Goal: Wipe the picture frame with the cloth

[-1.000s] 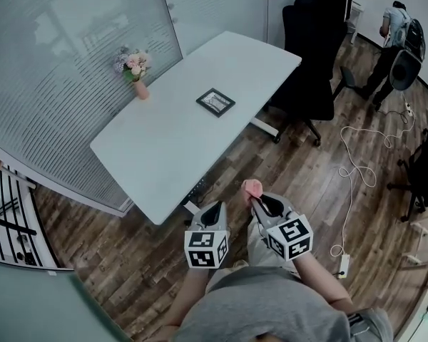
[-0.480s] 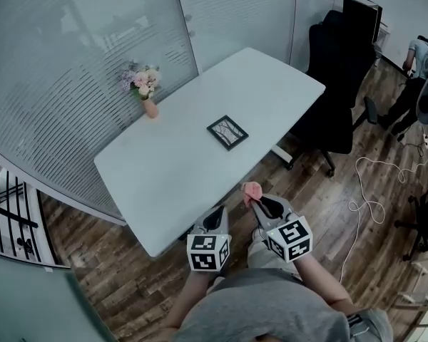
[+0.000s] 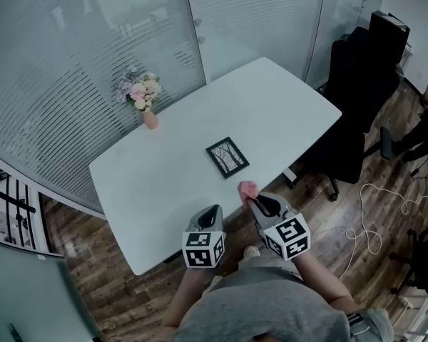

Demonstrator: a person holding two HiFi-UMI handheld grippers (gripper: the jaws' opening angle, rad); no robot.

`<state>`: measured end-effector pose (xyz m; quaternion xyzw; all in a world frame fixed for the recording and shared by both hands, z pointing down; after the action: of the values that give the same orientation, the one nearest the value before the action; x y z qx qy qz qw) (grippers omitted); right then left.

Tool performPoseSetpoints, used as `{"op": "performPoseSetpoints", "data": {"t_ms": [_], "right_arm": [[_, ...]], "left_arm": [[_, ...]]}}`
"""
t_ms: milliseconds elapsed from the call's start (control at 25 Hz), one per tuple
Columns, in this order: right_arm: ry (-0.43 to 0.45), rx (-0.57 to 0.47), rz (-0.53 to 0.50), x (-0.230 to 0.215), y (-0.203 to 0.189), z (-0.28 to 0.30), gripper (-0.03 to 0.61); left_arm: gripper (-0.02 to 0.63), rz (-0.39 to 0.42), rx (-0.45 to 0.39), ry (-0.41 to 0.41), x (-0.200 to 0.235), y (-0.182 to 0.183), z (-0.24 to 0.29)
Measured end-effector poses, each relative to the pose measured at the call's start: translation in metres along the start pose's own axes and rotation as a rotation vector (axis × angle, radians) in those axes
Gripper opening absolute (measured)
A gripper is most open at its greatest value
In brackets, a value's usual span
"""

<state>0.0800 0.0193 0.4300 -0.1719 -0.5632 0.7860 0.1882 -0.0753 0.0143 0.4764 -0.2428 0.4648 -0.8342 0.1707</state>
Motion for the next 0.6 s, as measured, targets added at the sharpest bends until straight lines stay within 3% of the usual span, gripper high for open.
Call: {"op": "performPoseSetpoints", "data": {"t_ms": [600], "right_arm": [[0.145, 0.017, -0.049, -0.075, 0.016, 0.074, 0.038]], "left_arm": [[0.002, -0.089, 0.009, 0.128, 0.019, 0.020, 0.080]]}}
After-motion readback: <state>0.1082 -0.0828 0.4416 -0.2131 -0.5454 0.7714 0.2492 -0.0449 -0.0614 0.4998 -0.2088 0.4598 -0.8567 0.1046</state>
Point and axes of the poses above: the fingertips, and each gripper's own axes: z forward along the fingers, x to its left, y out of its top, the point moved 6 cm from there along -z, backward along the fingers, and after that the axes turned 5 degrees about -y, right-handed, at the moved point
